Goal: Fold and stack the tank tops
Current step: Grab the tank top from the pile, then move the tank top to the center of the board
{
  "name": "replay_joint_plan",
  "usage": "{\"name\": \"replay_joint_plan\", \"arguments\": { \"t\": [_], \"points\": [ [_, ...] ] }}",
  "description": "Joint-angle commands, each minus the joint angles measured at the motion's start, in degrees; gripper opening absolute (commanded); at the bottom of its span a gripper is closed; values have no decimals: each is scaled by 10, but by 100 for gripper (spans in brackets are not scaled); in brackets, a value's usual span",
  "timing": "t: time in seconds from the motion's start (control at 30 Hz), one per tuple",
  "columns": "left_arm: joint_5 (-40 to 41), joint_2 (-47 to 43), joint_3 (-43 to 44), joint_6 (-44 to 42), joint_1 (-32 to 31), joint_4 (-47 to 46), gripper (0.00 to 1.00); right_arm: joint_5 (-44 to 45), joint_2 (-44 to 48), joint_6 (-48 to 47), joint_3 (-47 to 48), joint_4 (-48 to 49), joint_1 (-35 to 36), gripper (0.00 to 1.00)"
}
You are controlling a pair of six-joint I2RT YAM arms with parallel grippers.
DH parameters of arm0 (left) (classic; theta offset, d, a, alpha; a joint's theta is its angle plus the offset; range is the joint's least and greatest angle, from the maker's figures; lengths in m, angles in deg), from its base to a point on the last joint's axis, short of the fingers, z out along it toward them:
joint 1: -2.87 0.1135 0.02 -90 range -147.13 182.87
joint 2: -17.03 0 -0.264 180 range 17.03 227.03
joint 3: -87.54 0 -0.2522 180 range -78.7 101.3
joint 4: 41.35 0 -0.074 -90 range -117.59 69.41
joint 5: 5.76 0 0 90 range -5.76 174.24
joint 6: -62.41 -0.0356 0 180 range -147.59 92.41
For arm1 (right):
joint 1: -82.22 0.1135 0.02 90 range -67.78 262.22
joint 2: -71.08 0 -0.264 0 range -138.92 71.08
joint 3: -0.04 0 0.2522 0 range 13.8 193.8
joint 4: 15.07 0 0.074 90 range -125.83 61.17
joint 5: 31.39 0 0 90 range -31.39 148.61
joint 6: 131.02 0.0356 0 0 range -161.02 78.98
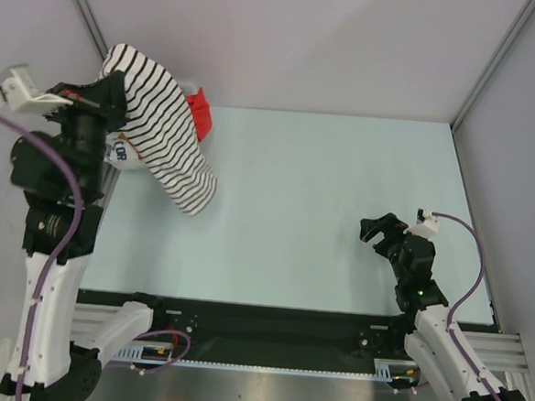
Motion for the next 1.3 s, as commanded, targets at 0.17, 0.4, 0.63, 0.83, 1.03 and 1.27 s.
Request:
{"name": "replay_joint_plan", "arguments": {
  "t": [0.17, 0.4, 0.63, 0.83, 1.03, 1.27],
  "points": [
    [-166, -51, -18, 78, -47, -39, 0, -3, 0, -5, 16, 27, 3, 98],
    [-119, -60, -155, 83, -278, -78, 0, -4, -6, -6, 16, 31, 4, 98],
    [60, 118, -139, -14, -419, -44, 0, -2, -9, -12, 16, 31, 4, 98],
    [268, 336, 102, -75, -416, 196, 99, -92, -15, -54, 9, 64, 9, 96],
    [84, 239, 2, -36, -261, 141, 100, -143, -121, -114, 44, 123, 106, 85],
    [29, 81, -266, -5, -213, 44, 100, -90, -269, -203, 137, 107, 286, 75]
  ]
}}
